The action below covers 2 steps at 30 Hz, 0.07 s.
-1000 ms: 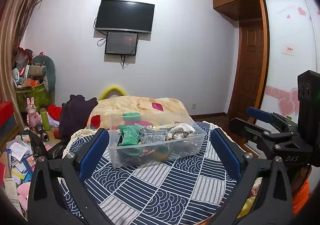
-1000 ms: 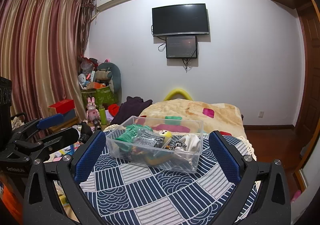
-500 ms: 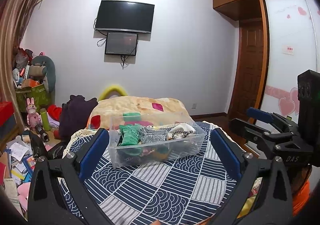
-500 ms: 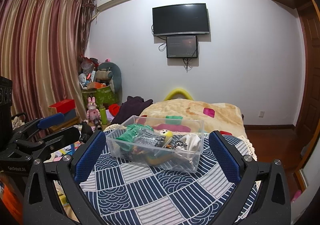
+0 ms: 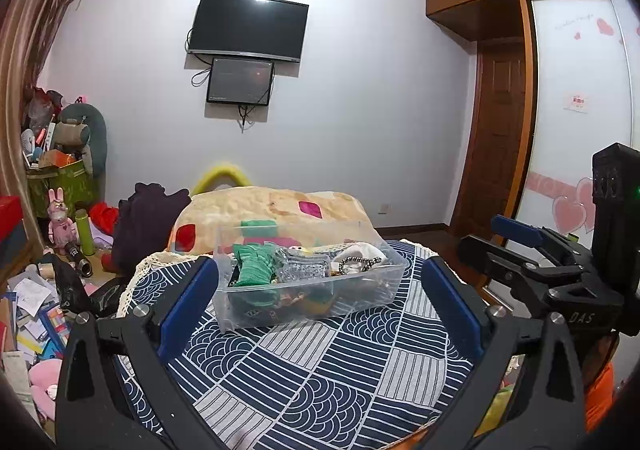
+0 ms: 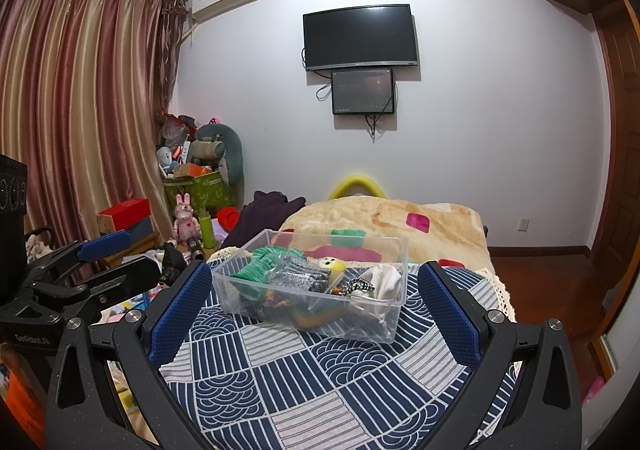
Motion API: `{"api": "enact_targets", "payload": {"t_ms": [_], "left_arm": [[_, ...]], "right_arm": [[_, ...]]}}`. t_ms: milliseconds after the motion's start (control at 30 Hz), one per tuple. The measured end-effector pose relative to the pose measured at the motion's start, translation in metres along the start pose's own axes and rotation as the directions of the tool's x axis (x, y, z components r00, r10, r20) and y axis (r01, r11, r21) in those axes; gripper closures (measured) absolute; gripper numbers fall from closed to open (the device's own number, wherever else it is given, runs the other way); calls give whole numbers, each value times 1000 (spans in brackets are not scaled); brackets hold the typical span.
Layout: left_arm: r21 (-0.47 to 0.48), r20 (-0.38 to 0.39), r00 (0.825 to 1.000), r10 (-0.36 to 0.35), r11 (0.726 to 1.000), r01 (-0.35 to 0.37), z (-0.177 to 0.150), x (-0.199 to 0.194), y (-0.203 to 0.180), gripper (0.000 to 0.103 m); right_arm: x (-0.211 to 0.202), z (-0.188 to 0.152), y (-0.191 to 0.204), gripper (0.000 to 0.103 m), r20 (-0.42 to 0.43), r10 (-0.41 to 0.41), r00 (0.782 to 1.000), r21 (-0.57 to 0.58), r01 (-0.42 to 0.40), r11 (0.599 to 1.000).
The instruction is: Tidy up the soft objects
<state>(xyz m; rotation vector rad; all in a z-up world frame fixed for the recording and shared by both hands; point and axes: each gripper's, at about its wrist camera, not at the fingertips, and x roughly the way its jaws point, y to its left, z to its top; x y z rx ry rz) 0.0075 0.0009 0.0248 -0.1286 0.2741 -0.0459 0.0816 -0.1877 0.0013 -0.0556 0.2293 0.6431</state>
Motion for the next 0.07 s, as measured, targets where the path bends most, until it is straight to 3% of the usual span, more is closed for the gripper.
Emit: {"api": "enact_targets", "payload": {"t_ms": [67], "left_arm": [[1,-2,1000,0,1000,0,0,0,0,0]], "right_arm": [[0,0,0,0,0,0,1000,1,0,1000]]}}
